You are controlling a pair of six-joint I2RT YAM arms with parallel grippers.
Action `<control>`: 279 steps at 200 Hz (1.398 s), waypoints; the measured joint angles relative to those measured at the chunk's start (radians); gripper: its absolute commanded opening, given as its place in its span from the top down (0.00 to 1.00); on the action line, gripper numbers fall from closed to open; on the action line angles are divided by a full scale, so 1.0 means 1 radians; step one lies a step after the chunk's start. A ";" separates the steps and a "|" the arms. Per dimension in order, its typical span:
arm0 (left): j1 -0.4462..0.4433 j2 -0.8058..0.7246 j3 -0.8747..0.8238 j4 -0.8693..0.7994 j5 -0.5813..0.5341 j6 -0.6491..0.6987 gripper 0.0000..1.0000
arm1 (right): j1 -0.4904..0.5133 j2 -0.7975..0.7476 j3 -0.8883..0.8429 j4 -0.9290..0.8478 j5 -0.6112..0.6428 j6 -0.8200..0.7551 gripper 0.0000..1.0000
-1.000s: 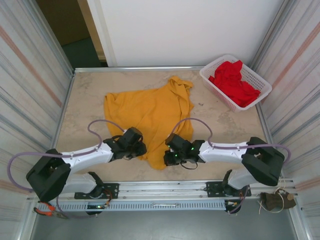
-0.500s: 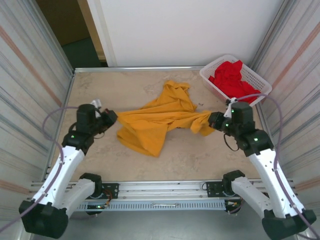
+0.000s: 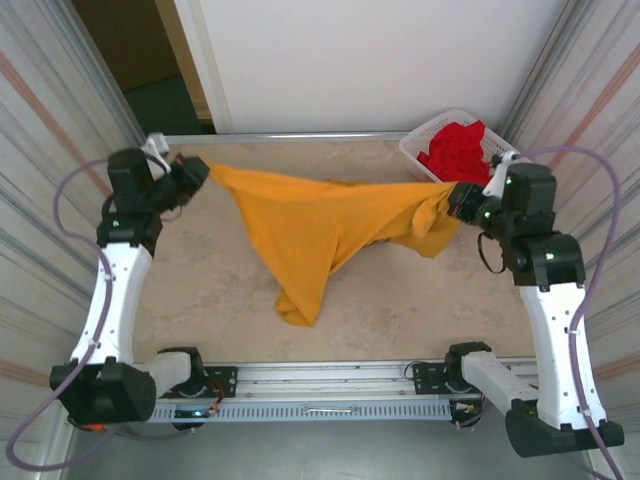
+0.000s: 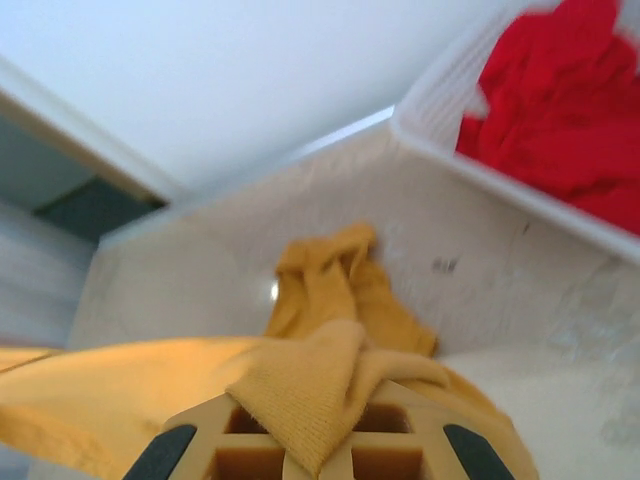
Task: Fold the inside-out t-shirt
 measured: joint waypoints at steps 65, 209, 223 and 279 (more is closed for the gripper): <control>0.064 0.304 0.548 0.085 0.030 -0.114 1.00 | -0.124 0.151 0.252 0.077 -0.149 0.005 1.00; -0.148 0.027 0.225 -0.008 -0.057 -0.052 0.90 | -0.050 -0.089 -0.177 0.124 -0.469 0.051 1.00; -0.128 0.071 0.211 0.003 -0.053 -0.039 0.87 | -0.050 -0.056 -0.277 0.137 -0.455 0.058 1.00; -0.121 0.574 0.197 -0.006 -0.013 0.042 0.64 | -0.049 0.159 -0.545 0.158 -0.285 0.077 1.00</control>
